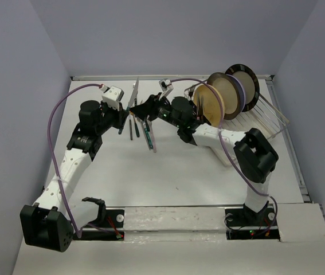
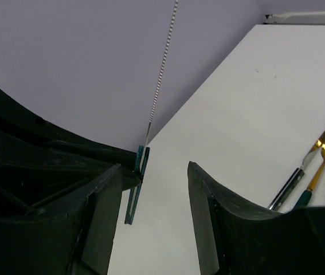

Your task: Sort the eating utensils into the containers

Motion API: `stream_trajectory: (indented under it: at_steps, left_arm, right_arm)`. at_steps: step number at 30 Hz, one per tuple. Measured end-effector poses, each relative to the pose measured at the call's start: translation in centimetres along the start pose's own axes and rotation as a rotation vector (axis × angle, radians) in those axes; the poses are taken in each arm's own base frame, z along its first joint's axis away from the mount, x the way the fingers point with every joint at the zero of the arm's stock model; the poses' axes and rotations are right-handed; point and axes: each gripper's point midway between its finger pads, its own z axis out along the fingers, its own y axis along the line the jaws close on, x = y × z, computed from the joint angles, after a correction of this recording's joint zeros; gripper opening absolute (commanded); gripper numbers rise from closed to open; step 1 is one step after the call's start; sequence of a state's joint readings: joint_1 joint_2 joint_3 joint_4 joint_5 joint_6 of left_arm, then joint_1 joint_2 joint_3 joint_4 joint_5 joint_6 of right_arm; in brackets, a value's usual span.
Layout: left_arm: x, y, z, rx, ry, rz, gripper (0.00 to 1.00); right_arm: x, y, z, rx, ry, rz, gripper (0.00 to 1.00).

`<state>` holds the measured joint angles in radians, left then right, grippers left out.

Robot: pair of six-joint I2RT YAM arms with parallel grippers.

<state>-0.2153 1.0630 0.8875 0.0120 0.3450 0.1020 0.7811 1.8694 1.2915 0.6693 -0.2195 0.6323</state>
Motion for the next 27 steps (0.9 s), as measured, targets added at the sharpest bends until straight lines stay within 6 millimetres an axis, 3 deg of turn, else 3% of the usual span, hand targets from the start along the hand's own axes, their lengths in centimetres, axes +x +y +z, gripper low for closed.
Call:
stream_trajectory:
  at_steps: [10, 14, 17, 21, 22, 23, 25, 26, 27]
  left_arm:
    - [0.7, -0.2, 0.1, 0.006, 0.011, -0.009, 0.00]
    - [0.7, -0.4, 0.2, 0.012, 0.010, -0.011, 0.00]
    - [0.6, -0.6, 0.2, 0.022, 0.005, -0.011, 0.00]
    - [0.6, -0.5, 0.2, 0.012, 0.004, -0.008, 0.00]
    - [0.6, -0.5, 0.3, 0.013, 0.002, -0.008, 0.06]
    - [0.6, -0.5, 0.3, 0.013, 0.001, -0.007, 0.27]
    - [0.6, -0.5, 0.3, 0.014, 0.002, 0.000, 0.50]
    - [0.7, -0.6, 0.3, 0.020, 0.002, -0.004, 0.81]
    - [0.8, -0.6, 0.3, 0.025, 0.004, 0.007, 0.92]
  right_arm:
    - [0.9, 0.9, 2.0, -0.078, 0.019, 0.074, 0.43]
    - [0.8, 1.1, 2.9, -0.091, 0.015, 0.097, 0.24]
    - [1.2, 1.1, 3.6, -0.098, 0.024, 0.119, 0.00]
    - [1.4, 1.2, 3.8, -0.104, 0.030, 0.123, 0.00]
    - [1.4, 1.2, 3.8, -0.104, 0.030, 0.120, 0.00]
    - [1.4, 1.2, 3.8, -0.106, 0.030, 0.113, 0.00]
    - [1.3, 1.1, 3.7, -0.103, 0.028, 0.086, 0.00]
    - [1.3, 0.9, 3.5, -0.093, 0.028, 0.055, 0.00]
    - [1.2, 0.9, 3.4, -0.088, 0.030, 0.037, 0.00]
